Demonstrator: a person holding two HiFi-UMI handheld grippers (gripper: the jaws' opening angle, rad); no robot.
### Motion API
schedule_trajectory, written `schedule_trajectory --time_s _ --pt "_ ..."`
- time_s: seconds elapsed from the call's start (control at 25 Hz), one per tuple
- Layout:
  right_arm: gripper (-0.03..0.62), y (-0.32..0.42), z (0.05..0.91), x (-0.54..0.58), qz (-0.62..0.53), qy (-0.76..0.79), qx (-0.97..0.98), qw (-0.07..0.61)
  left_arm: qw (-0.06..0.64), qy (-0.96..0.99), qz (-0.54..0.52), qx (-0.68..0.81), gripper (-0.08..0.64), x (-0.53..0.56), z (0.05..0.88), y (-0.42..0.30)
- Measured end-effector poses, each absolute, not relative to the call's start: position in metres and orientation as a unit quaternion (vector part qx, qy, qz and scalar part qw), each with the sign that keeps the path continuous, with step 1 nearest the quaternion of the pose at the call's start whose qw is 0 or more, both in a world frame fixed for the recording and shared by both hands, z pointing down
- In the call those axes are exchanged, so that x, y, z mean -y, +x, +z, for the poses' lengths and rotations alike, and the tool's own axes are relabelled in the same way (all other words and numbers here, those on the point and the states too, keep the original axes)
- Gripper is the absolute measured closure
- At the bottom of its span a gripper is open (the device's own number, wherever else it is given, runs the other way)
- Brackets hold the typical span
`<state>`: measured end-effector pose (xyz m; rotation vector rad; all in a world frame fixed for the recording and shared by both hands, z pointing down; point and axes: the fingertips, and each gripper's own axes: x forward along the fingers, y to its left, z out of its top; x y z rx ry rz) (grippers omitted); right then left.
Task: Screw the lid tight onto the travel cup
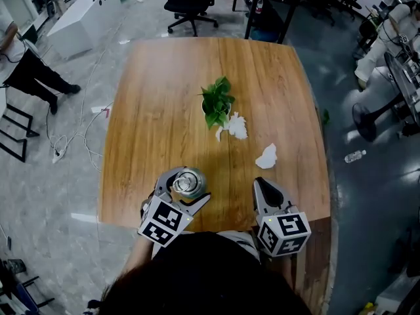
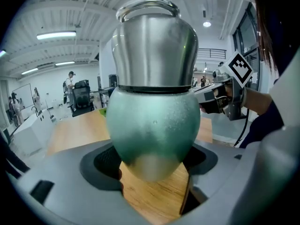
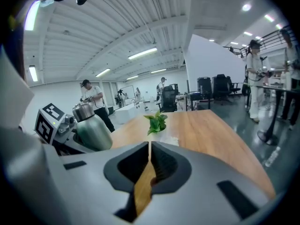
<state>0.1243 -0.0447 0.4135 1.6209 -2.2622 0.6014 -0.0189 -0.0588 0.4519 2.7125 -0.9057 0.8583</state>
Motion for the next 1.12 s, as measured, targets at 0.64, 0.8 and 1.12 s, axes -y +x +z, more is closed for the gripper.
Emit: schedule_trajectory --time_s 0.64,0.8,1.12 --pt "0.571 0.1214 0.4182 0.0473 0.208 0.565 0.779 0.175 0.088 0.908 0.289 0.291 0.170 0.0580 0.4548 -0.0138" --pt "0.571 0.1213 0.4196 0.0470 0.205 0.565 0.778 0.182 0.090 0.909 0.285 0.291 0.172 0.0589 0.4567 -0.0133" --pt "0.571 0.1209 0.4215 0.0470 0.201 0.564 0.775 0.202 0.098 0.910 0.279 0.290 0.170 0.0570 0.4564 -0.0128"
